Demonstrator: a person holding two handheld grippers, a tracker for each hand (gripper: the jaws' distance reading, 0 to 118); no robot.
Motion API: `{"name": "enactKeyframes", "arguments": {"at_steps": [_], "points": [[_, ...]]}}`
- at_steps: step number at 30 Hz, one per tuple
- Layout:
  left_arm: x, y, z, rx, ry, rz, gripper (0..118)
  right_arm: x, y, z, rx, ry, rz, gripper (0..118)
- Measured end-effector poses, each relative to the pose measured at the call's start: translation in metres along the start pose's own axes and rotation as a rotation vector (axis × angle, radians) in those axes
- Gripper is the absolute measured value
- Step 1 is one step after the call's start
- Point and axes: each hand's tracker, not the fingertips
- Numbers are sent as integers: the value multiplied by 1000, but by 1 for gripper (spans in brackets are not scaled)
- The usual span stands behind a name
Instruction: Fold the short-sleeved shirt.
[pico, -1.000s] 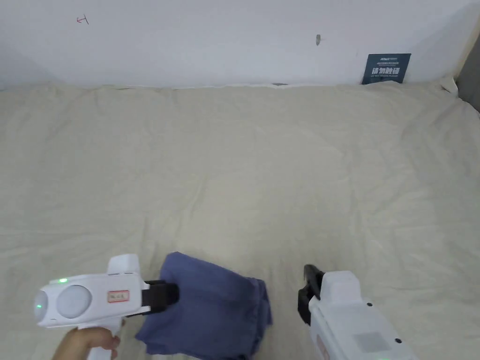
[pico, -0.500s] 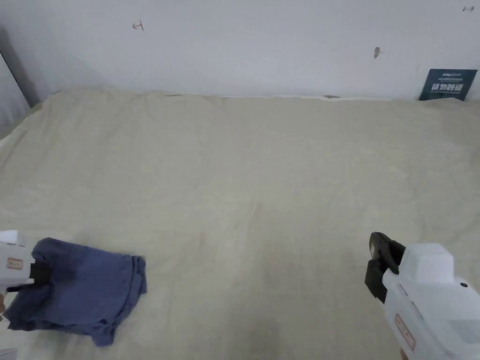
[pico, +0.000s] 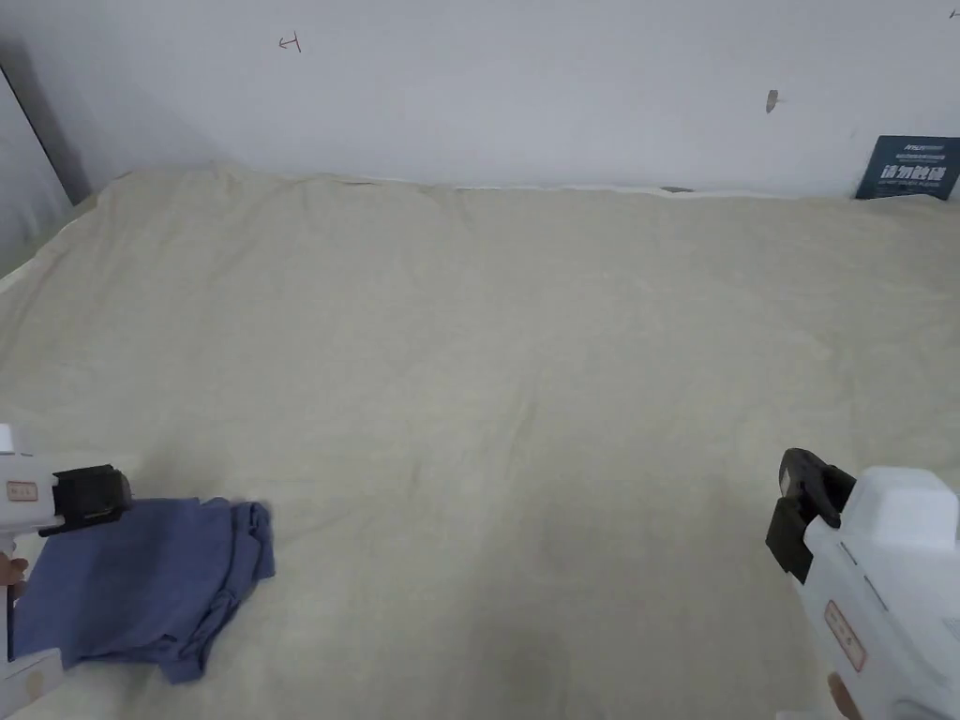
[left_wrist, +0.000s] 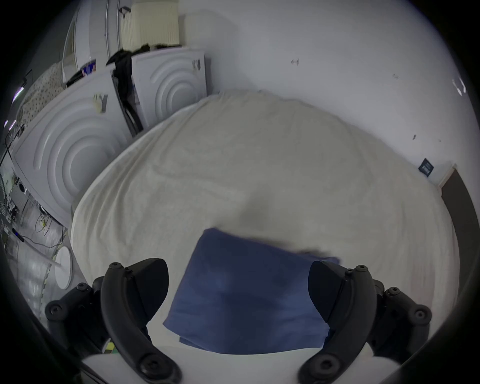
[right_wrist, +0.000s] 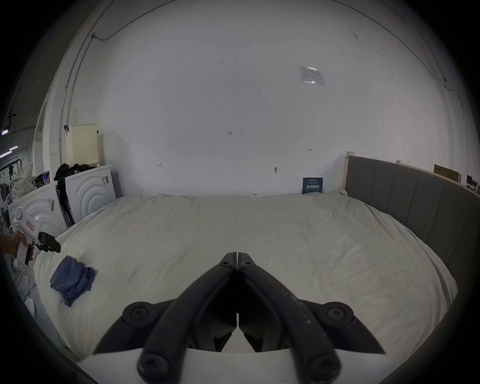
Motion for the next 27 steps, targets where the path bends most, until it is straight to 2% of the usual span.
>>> {"name": "enactKeyframes", "arguments": {"at_steps": [8, 16, 21, 27], "points": [[89, 2, 127, 387, -70, -65, 112, 31, 44, 40, 111, -17, 25, 2], [186, -24, 241, 743, -176, -122, 113, 68, 89, 85, 235, -55, 47, 2], [243, -51, 274, 890, -217, -186, 113, 88, 106, 111, 310, -93, 72, 2], [292, -84, 280, 930, -272, -188, 113, 108, 111, 132, 357, -124, 90, 2]]}}
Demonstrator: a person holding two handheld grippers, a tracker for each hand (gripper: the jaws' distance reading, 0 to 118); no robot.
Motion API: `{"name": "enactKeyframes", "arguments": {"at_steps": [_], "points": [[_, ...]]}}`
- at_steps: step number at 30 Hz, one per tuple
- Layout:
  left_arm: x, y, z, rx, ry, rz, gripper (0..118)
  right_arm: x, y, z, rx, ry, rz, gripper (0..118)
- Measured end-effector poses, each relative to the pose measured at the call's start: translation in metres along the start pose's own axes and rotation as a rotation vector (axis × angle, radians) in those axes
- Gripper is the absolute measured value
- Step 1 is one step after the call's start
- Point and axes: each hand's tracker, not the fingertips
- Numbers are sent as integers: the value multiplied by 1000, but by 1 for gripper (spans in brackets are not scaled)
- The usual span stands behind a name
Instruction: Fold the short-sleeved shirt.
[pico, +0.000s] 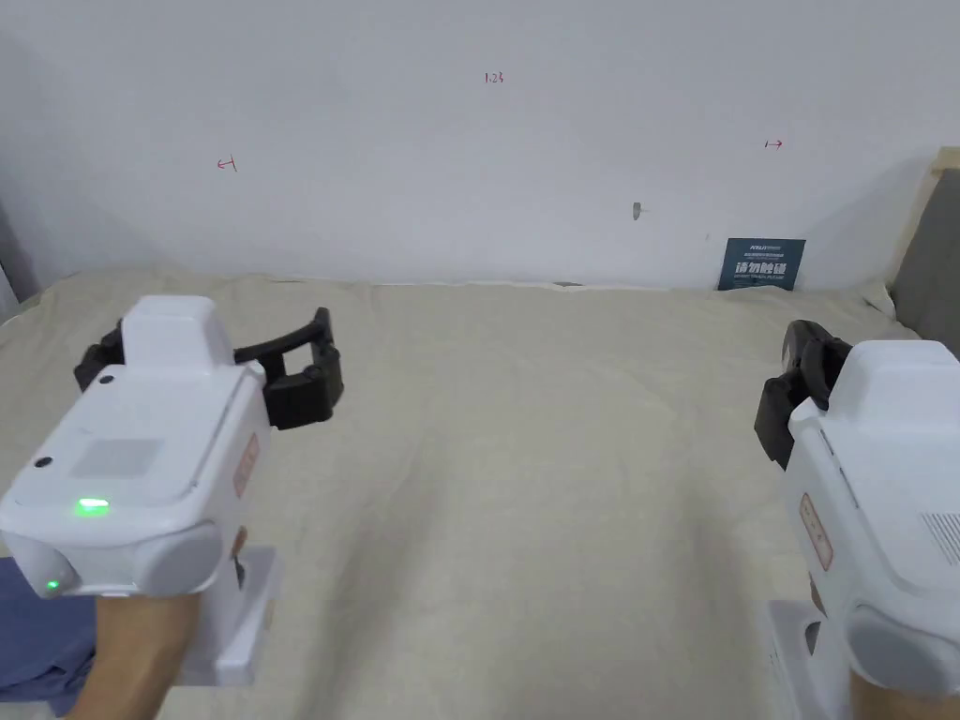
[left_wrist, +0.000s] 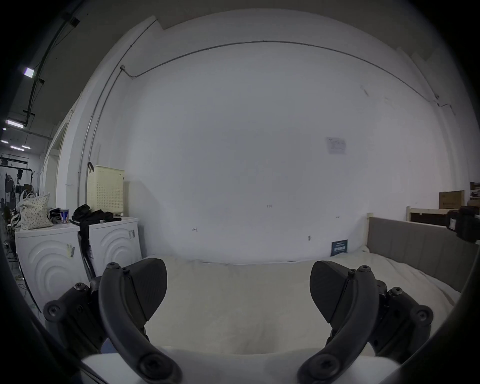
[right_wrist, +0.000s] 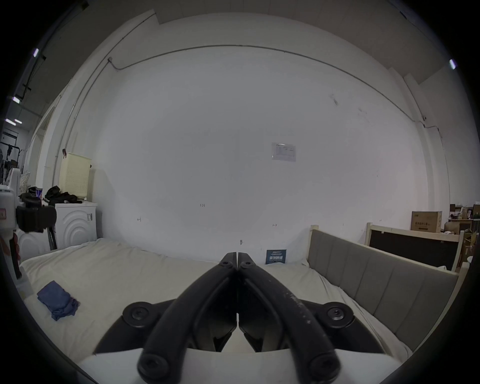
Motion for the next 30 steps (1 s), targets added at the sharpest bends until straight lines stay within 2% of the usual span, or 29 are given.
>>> {"name": "enactKeyframes", "arguments": {"at_steps": [7, 10, 12, 13, 14, 15, 16, 20, 30], "points": [[48, -22, 15, 35, -34, -35, 112, 17, -6, 10, 2, -21, -8, 2], [55, -28, 18, 22, -59, -5, 101, 19, -9, 11, -4, -28, 2, 2], [57, -32, 19, 14, -66, 1, 79, 19, -12, 12, -8, -28, 3, 2], [58, -33, 20, 9, -68, 6, 62, 19, -13, 13, -9, -27, 4, 2], [59, -34, 21, 6, -73, 7, 33, 19, -13, 13, -10, -28, 5, 2], [59, -36, 20, 2, -77, 5, 11, 19, -14, 13, -11, -28, 7, 2], [59, -37, 20, 0, -80, 0, 0, 18, -14, 14, -11, -27, 9, 2], [56, -40, 17, -43, -138, 7, 0, 16, -15, 14, -13, -23, 7, 2], [52, -39, 15, -38, -116, 3, 0, 11, -14, 14, -11, -13, 13, 2]]}}
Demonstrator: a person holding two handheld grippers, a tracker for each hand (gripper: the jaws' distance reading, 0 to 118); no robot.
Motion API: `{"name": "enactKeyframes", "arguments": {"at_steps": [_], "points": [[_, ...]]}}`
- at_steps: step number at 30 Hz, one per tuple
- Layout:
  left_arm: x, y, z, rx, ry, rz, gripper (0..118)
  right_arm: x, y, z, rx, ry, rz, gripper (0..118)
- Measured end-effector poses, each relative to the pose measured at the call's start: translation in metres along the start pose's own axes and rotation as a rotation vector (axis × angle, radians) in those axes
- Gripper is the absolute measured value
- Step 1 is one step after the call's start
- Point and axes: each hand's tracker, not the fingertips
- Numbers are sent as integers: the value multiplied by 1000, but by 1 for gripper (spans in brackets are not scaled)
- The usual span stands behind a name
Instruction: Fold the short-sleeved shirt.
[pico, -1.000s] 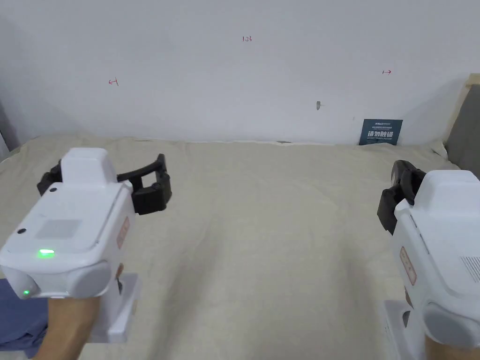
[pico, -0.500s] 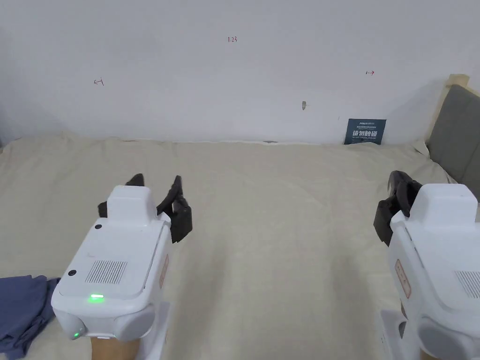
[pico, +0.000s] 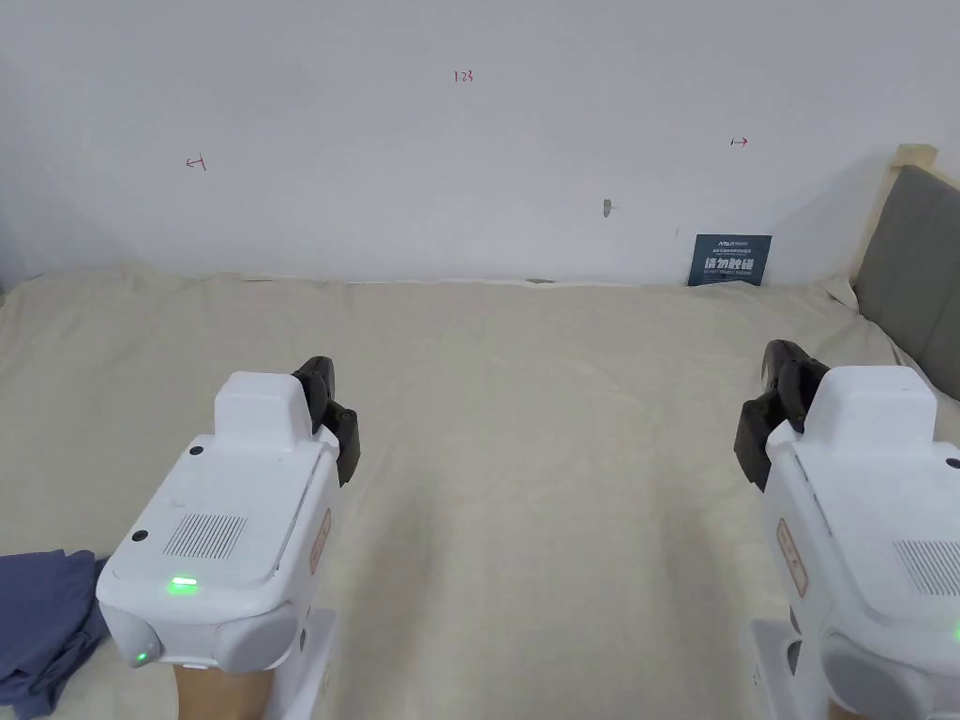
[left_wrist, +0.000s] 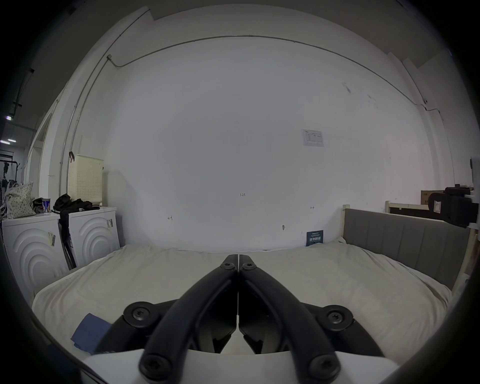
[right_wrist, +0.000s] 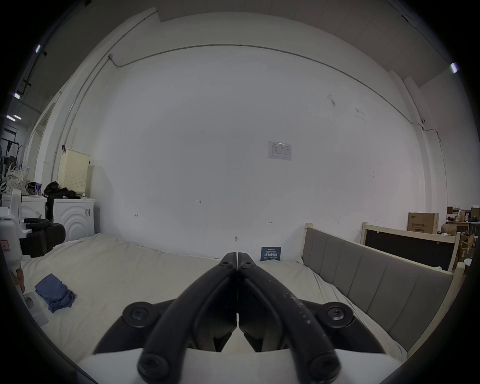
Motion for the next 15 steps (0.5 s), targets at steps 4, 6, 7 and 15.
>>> {"name": "enactKeyframes", "arguments": {"at_steps": [4, 6, 7, 15], "points": [[-2, 1, 1, 3, 5, -1, 0, 0, 0, 1, -1, -2, -5, 2], [-2, 2, 1, 4, 8, 2, 0, -1, -1, 1, -2, -1, -5, 2], [-3, 2, 1, 4, 11, -1, 0, -2, 0, 1, -4, -1, -5, 2], [-5, 2, 0, 3, 17, -11, 0, -4, 0, 2, 1, 4, -5, 2]]}}
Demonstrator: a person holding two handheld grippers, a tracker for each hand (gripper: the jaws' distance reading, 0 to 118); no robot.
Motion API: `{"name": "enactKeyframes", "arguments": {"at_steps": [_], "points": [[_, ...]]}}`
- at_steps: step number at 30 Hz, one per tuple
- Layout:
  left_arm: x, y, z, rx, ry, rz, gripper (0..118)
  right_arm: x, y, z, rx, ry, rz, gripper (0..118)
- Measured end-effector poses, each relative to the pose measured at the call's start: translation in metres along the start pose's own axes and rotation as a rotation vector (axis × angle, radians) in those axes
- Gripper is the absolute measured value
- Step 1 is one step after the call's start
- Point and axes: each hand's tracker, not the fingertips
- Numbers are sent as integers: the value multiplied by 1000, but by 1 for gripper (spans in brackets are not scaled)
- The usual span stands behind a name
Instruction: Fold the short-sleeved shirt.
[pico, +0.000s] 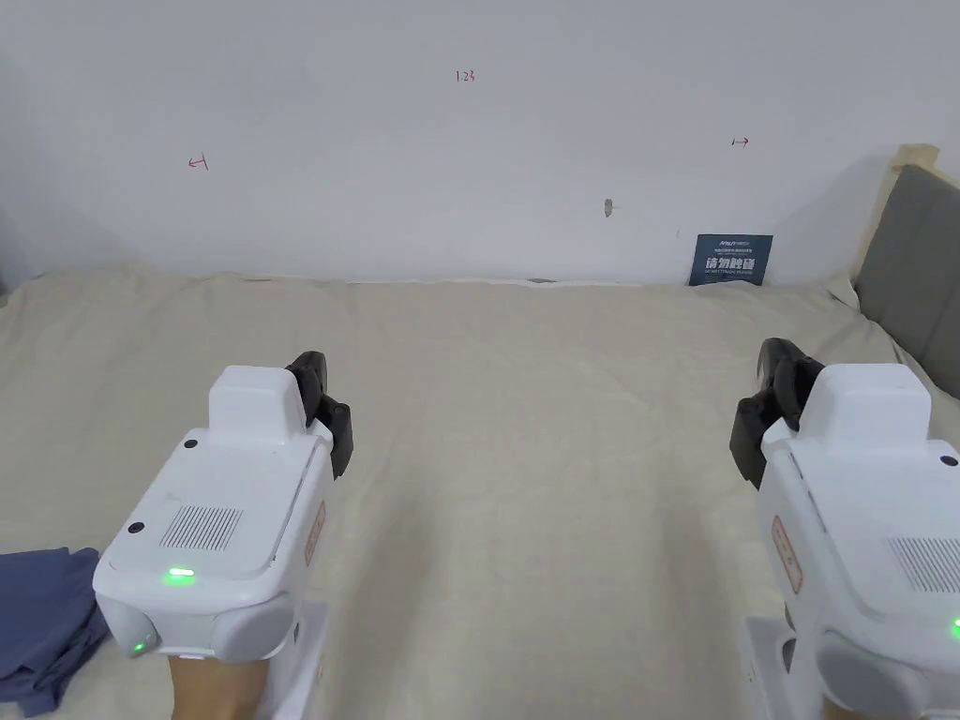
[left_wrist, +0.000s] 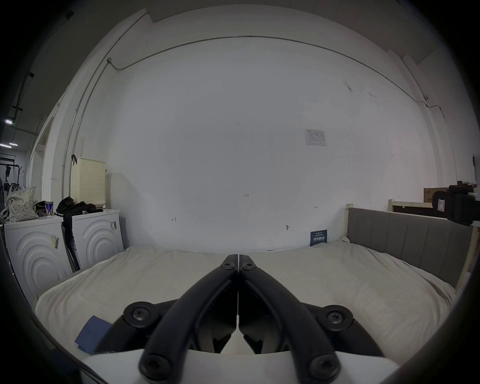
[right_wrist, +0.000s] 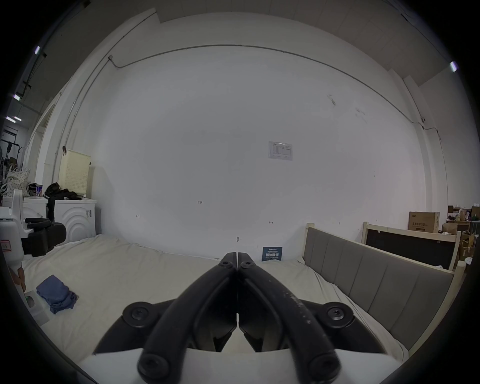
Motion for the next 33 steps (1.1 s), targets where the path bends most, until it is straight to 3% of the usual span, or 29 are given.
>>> {"name": "enactKeyframes", "arguments": {"at_steps": [33], "points": [[-4, 0, -1, -5, 6, 2, 0, 0, 5, 5, 9, -4, 3, 2]]}}
